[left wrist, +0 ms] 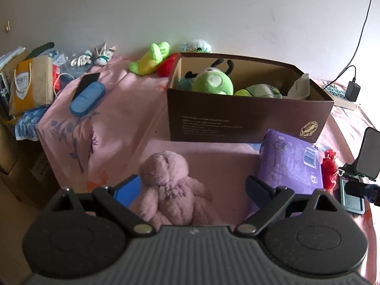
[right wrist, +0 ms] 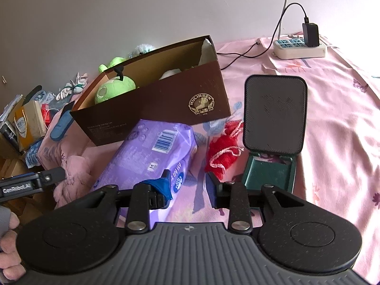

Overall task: Organize soft objects
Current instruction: 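Lower the left tool onto the pink teddy bear and close it, then hold the teddy bear in the left tool while the right tool lowers to the red mesh puff, then carry the teddy bear and red mesh puff into the brown box, then open both tools to drop the bear and puff, then lift away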

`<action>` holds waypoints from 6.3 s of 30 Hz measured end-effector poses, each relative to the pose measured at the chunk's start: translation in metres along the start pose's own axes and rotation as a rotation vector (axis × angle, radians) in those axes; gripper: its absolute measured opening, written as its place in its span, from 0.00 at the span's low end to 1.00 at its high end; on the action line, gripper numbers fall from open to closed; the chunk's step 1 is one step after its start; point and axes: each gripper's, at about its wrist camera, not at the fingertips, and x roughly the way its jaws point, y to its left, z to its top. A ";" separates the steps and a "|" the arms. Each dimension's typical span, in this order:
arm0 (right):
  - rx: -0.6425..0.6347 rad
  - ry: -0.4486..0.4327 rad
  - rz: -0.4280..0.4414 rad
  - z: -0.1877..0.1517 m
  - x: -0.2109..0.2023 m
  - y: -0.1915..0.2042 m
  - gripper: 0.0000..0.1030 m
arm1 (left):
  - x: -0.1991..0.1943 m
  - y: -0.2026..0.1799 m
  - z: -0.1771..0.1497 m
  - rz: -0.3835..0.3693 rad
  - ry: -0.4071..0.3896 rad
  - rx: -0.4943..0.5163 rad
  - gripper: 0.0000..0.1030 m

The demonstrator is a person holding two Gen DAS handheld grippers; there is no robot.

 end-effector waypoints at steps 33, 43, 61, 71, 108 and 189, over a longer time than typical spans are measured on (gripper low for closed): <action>0.000 0.011 0.067 -0.006 0.009 -0.008 0.15 | 0.054 0.036 -0.026 -0.022 0.081 -0.058 0.94; -0.001 -0.001 0.053 -0.006 0.013 -0.012 0.16 | 0.067 0.026 -0.026 0.002 0.065 -0.015 0.94; 0.036 -0.076 -0.109 0.000 0.043 -0.015 0.16 | 0.076 0.020 -0.026 -0.033 0.011 0.042 0.70; 0.075 -0.073 -0.168 0.001 0.066 -0.017 0.16 | 0.077 0.024 -0.022 -0.060 -0.029 0.051 0.55; 0.027 -0.203 -0.128 -0.017 0.038 -0.013 0.03 | 0.036 0.038 -0.011 -0.116 -0.139 -0.007 0.51; -0.138 -0.026 0.072 0.150 0.066 0.024 0.12 | 0.074 -0.066 0.146 -0.081 -0.179 0.239 0.71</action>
